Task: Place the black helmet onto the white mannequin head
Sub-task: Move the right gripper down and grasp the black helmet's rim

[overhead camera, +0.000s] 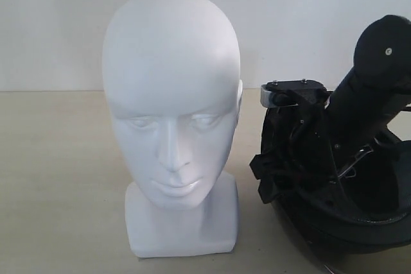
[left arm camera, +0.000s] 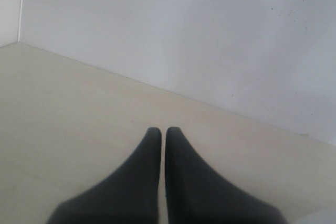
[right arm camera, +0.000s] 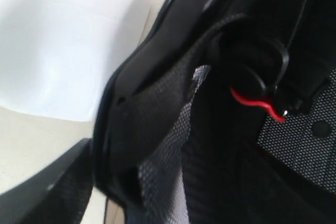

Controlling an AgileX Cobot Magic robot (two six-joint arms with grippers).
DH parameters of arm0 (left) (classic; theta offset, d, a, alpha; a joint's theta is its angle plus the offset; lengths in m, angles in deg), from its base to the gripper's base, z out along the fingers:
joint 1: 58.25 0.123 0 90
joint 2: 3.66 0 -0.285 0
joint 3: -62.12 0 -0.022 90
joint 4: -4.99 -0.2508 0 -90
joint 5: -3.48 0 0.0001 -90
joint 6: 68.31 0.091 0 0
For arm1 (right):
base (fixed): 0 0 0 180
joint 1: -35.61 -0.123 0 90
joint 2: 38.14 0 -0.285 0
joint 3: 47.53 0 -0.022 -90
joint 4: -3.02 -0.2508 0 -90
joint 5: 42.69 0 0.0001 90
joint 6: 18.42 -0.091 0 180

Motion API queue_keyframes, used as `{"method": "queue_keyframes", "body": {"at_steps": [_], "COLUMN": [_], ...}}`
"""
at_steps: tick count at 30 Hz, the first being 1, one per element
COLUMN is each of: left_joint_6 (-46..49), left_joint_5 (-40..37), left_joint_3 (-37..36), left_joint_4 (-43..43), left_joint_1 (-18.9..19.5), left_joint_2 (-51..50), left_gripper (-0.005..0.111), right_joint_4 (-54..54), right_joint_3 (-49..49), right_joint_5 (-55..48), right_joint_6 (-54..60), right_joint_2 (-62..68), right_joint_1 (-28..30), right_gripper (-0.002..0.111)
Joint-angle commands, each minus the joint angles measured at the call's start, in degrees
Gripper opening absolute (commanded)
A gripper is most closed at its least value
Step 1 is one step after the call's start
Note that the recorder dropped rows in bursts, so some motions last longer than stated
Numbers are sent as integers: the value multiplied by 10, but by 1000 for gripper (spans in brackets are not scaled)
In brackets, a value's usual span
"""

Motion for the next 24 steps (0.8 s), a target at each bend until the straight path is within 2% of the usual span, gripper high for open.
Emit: {"method": "queue_keyframes", "body": {"at_steps": [1, 17, 19, 24], "left_joint_6": [1, 1, 1, 1], "left_joint_5": [3, 3, 3, 3], "left_joint_3": [-2, -2, -2, -2], "left_joint_4": [-1, -1, -1, -1], "left_joint_1": [1, 1, 1, 1], "left_joint_2": [1, 1, 1, 1], "left_gripper": [4, 4, 4, 4], "right_joint_4": [5, 33, 34, 38], "right_joint_3": [0, 0, 0, 0], "right_joint_5": [24, 58, 54, 43], "right_joint_6": [1, -18, -20, -17], "right_joint_2": [14, 50, 50, 50], "right_joint_1": [0, 0, 0, 0], "right_gripper": [70, 68, 58, 12]}}
